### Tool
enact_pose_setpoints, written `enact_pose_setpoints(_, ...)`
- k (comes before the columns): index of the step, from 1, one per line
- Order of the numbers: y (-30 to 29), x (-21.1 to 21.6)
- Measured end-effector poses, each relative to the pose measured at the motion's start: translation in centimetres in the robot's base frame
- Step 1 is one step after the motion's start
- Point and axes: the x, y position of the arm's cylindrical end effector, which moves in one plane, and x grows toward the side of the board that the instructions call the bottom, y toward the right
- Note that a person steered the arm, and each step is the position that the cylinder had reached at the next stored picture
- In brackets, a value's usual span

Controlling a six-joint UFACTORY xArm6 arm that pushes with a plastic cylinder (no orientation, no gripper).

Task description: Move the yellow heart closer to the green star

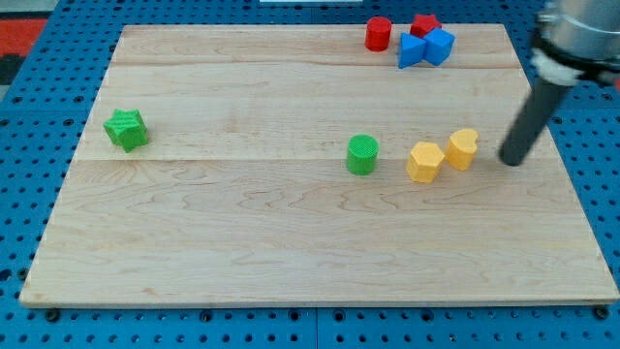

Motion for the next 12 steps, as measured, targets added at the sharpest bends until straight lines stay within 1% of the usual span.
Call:
enact_pose_setpoints(1,-8.3,-0.8)
enact_pose_setpoints(2,-8.0,-1.7)
enact_pose_setpoints(3,-0.2,-2.0)
enact_pose_setpoints(4,-3.3,-4.7)
enact_pose_setpoints(6,-26.2,-5.6)
enact_pose_setpoints(7,-28.6,-4.5)
enact_pose_setpoints(8,-29.1,-2.7)
enact_pose_setpoints(9,-33.8,-2.7)
enact_pose_setpoints(10,-34.4,-2.1)
enact_pose_setpoints(11,-22.5,-3.7)
enact_pose_setpoints(12,-10.6,-4.0)
